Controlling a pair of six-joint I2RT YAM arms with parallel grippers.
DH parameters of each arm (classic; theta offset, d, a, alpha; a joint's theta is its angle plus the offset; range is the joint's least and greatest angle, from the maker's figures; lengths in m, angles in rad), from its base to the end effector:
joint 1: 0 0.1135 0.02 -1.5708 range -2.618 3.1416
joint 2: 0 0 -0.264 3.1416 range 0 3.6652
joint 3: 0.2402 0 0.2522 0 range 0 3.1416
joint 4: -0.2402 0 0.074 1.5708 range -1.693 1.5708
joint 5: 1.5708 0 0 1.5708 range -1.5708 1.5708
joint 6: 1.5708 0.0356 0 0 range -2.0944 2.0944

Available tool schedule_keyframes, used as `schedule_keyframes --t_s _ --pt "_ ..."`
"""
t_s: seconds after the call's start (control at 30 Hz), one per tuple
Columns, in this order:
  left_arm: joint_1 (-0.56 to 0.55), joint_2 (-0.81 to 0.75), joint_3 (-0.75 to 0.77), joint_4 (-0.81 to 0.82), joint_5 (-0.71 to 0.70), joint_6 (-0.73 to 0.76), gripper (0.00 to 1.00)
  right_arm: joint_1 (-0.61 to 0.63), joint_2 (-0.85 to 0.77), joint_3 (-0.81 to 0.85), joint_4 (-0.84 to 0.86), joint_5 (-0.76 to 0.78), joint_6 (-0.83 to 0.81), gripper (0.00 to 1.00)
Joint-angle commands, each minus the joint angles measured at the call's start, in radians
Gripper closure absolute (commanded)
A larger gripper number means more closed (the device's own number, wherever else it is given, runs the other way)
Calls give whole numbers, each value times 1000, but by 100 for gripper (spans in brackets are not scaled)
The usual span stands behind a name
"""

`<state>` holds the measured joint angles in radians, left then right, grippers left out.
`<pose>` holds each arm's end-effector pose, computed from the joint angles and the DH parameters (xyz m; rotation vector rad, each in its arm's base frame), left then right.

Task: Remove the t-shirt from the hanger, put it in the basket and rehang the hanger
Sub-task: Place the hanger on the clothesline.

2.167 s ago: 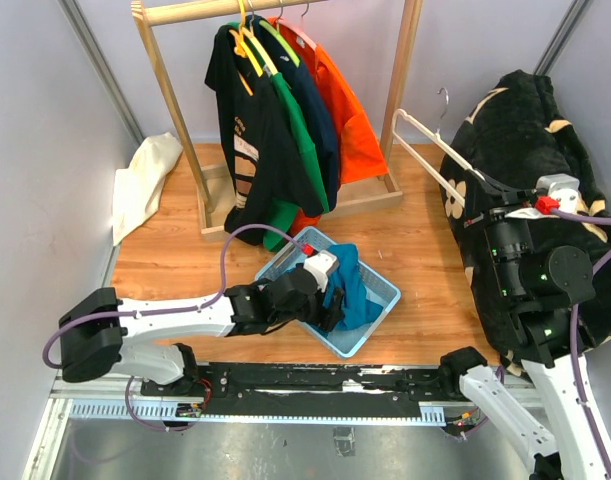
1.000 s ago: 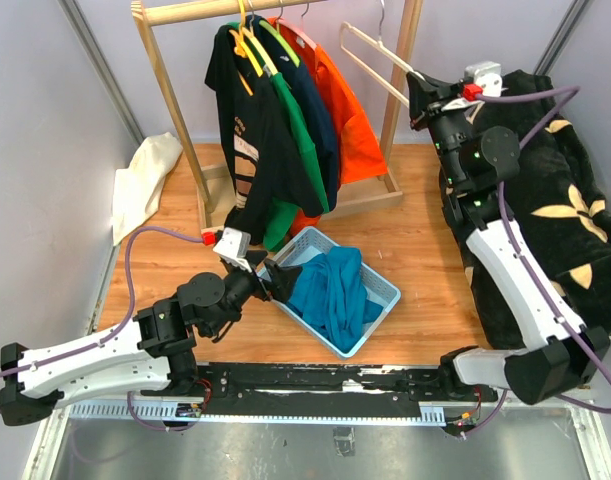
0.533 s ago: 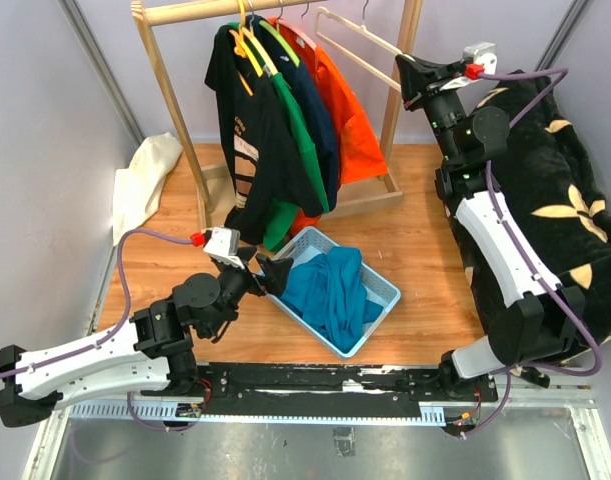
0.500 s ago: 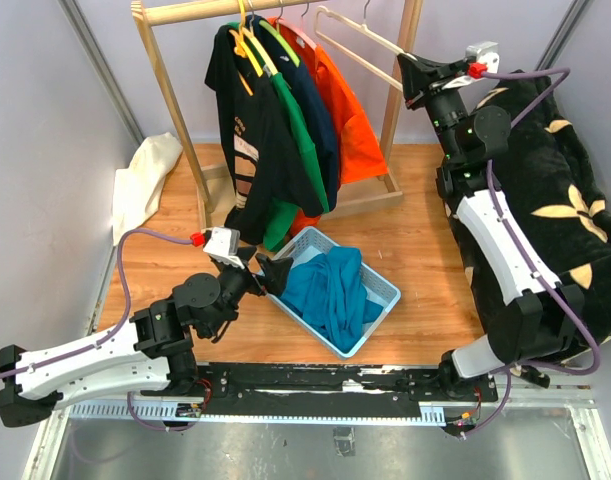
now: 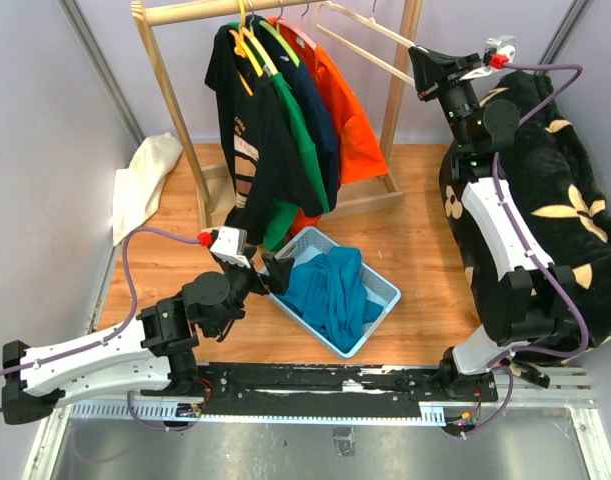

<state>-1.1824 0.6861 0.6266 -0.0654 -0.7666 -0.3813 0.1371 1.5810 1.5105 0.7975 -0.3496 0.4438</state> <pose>0.0845 -0.1412 0.3137 0.0991 1.6855 -0.5337 0.3466 0.0601 0.4915 -0.2012 0.8936 0.6881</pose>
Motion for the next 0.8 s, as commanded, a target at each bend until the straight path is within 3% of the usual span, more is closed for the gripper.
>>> schedule_keyframes --t_s 0.0,0.27,0.43,0.63,0.77 --pt "-6 6 41 23 -30 33 0 -23 19 43 71 -54 48 99" --pt "-7 -8 56 40 -20 68 0 -27 50 65 40 -75 82 99" --pt "-7 -10 53 41 -13 71 0 -31 57 83 -1 -72 90 90" --pt "-6 -21 55 36 0 74 0 -34 15 62 -36 -47 66 52" --pt "-6 -24 75 18 0 81 0 -34 -55 54 -125 -6 -2 42"
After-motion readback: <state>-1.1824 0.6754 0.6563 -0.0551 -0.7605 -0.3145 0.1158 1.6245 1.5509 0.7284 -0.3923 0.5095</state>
